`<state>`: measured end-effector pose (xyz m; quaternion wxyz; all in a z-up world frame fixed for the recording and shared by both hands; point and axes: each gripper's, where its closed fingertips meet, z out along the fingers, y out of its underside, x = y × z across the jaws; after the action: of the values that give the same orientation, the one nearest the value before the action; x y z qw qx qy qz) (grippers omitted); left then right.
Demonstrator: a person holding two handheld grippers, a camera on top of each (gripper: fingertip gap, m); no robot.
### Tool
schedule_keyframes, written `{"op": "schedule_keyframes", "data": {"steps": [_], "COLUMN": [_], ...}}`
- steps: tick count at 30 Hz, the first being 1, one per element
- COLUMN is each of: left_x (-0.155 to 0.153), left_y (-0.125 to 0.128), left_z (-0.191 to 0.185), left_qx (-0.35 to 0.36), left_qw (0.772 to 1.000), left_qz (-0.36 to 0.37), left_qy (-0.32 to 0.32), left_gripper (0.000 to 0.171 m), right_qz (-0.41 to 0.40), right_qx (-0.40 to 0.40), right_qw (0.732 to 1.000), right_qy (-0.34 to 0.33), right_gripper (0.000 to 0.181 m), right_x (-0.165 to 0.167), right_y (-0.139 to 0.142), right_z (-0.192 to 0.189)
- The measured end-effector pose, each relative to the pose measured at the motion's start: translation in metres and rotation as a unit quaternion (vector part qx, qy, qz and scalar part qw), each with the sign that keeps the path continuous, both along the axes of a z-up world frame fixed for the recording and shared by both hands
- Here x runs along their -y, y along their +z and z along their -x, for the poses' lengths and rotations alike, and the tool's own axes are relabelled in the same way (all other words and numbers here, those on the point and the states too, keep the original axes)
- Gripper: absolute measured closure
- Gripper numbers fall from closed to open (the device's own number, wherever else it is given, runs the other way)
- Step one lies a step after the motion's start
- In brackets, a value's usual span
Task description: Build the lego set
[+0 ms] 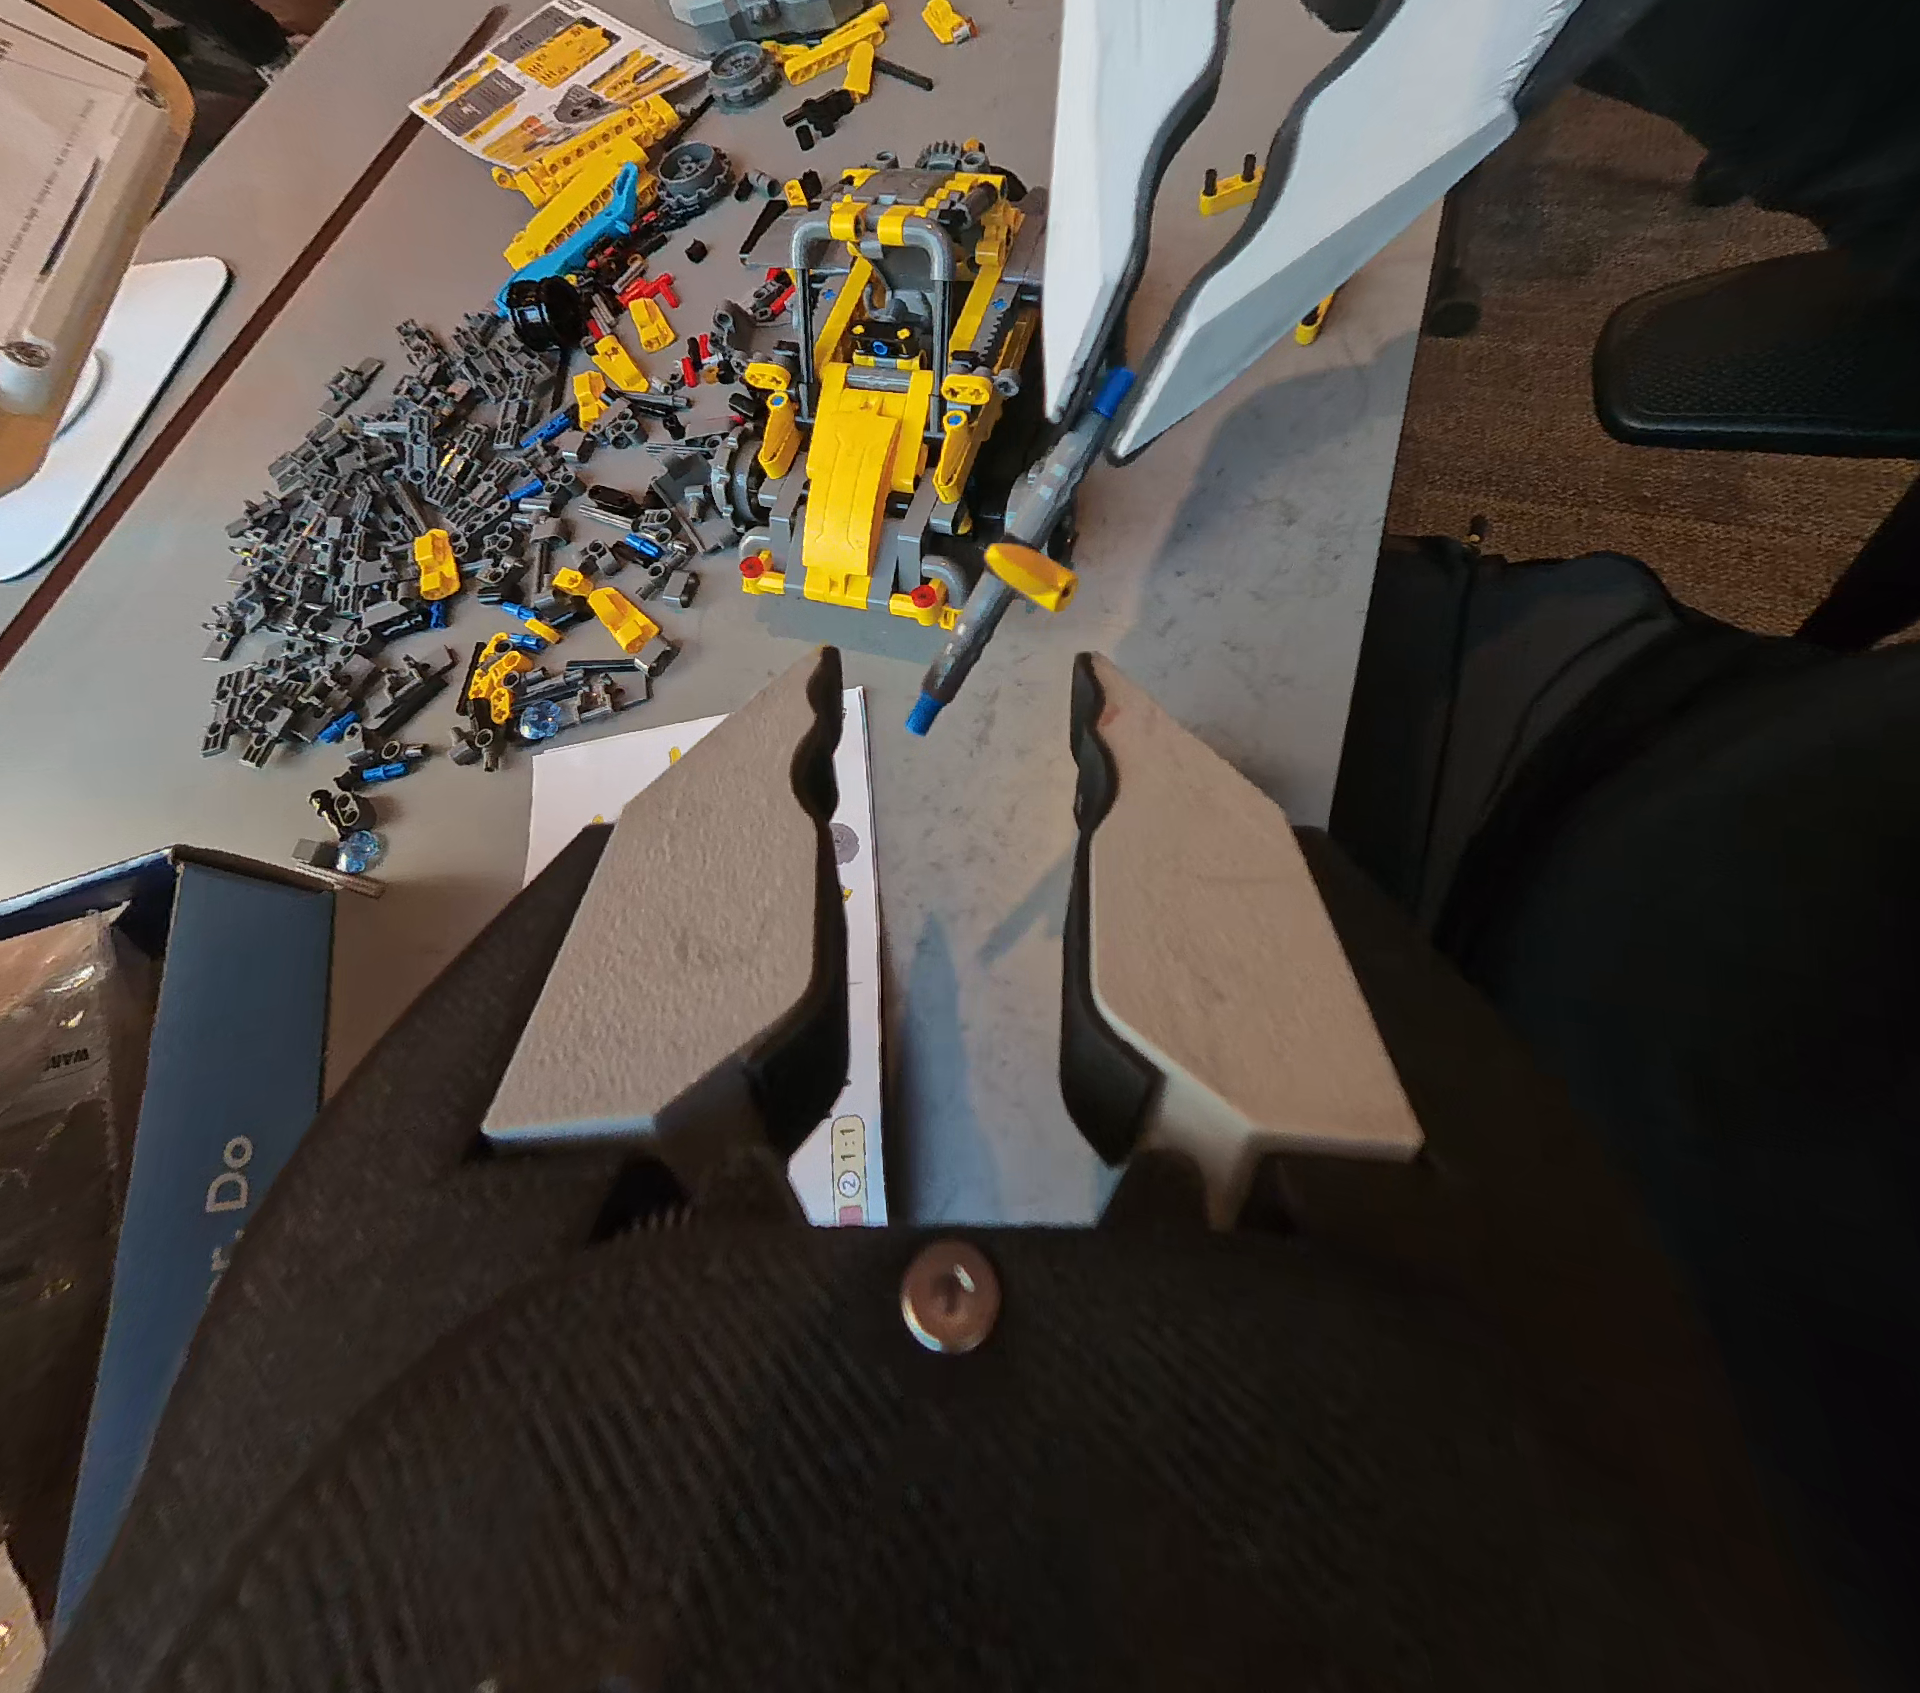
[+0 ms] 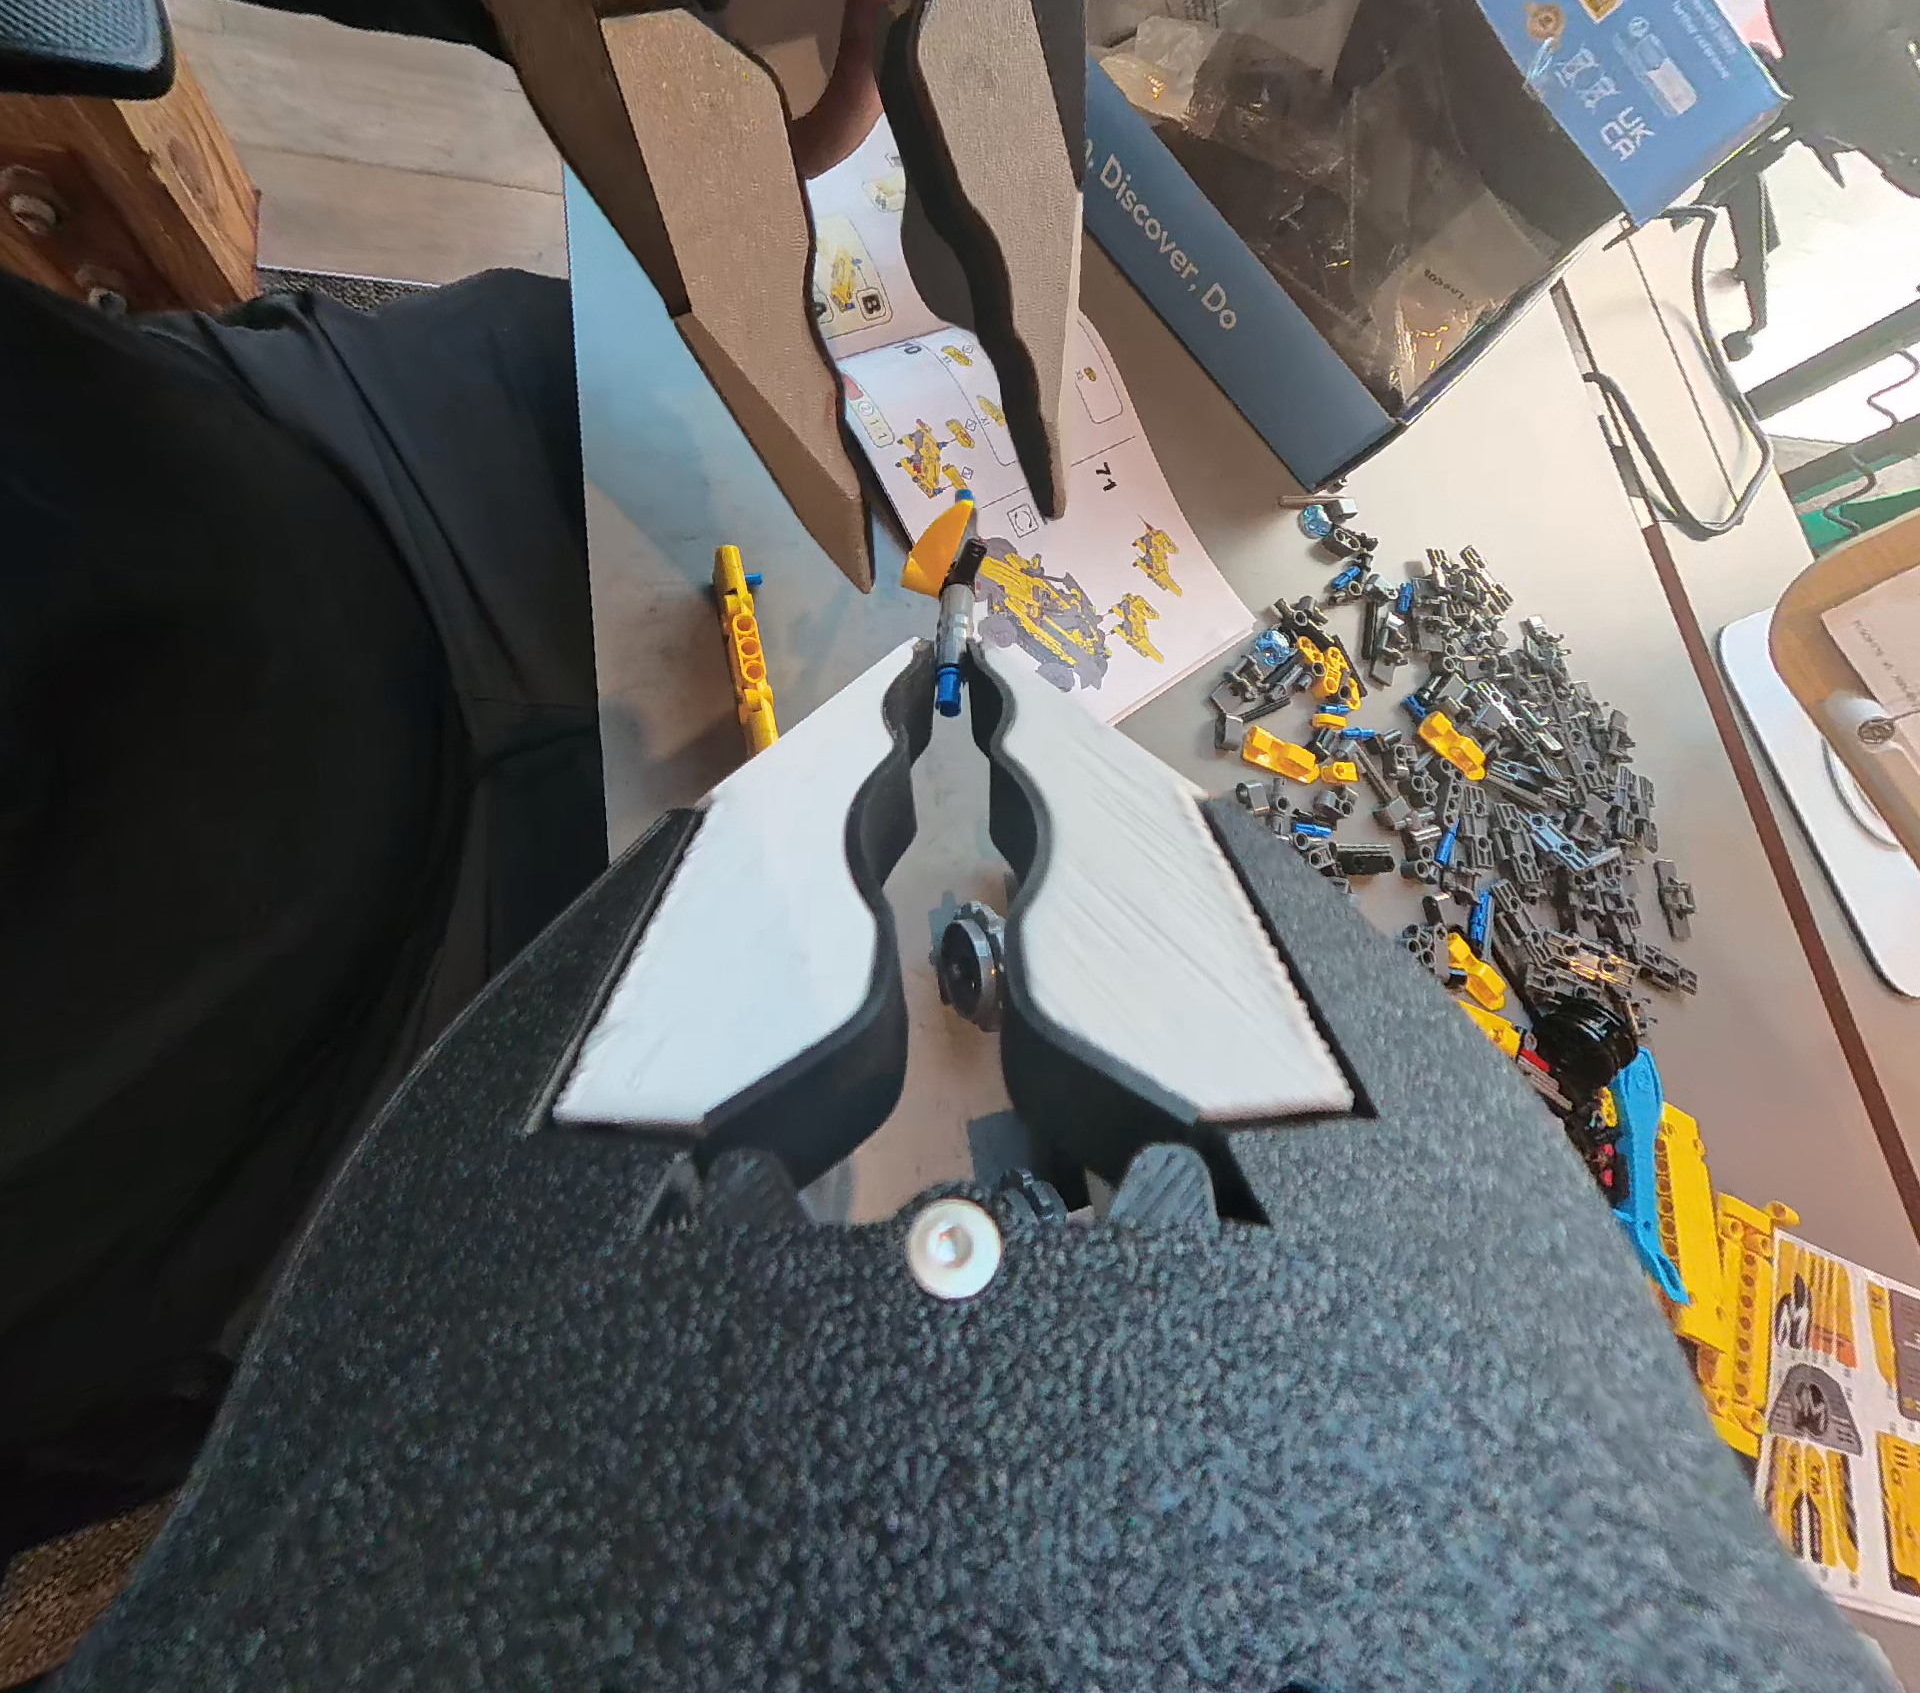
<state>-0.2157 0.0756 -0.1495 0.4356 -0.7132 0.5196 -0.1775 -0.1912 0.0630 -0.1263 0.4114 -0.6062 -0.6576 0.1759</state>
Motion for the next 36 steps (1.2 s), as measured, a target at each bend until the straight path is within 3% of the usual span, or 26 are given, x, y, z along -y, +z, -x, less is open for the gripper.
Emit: {"op": "schedule_keyframes", "data": {"steps": [10,17,20,23,27,29,31,36], "left_x": [0.005,0.014,0.013,0.011,0.006,0.004,0.005,0.005], "left_y": [0.010,0.003,0.001,0.003,0.015,0.025,0.034,0.036], "left_z": [-0.003,-0.007,-0.005,-0.004,-0.006,-0.005,-0.004,-0.001], "left_qx": [0.014,-0.006,-0.018,-0.009,0.049,0.092,0.136,0.175], "left_qw": [1.000,0.999,0.999,0.998,0.995,0.991,0.985,0.983], "left_qz": [0.000,-0.006,-0.021,-0.043,-0.083,-0.099,-0.105,-0.057], "left_qy": [-0.011,-0.044,-0.046,-0.040,-0.017,-0.003,0.003,0.006], "left_gripper": [0.135,0.151,0.167,0.167,0.167,0.167,0.167,0.167], "right_qz": [0.004,0.002,0.003,0.004,0.007,0.022,0.050,0.047], "right_qx": [-0.009,-0.010,-0.015,-0.027,-0.109,-0.150,-0.168,-0.180], "right_qw": [1.000,1.000,1.000,1.000,0.994,0.988,0.984,0.982], "right_qy": [0.013,0.014,0.019,0.015,0.002,0.002,0.011,0.006], "right_gripper": [0.175,0.175,0.175,0.175,0.172,0.158,0.156,0.155], "right_x": [0.006,0.006,0.008,0.006,-0.002,-0.004,-0.002,-0.005], "right_y": [0.003,0.003,0.006,0.008,0.030,0.040,0.043,0.045], "right_z": [0.002,0.002,0.003,0.004,0.011,0.012,0.011,0.010]}}
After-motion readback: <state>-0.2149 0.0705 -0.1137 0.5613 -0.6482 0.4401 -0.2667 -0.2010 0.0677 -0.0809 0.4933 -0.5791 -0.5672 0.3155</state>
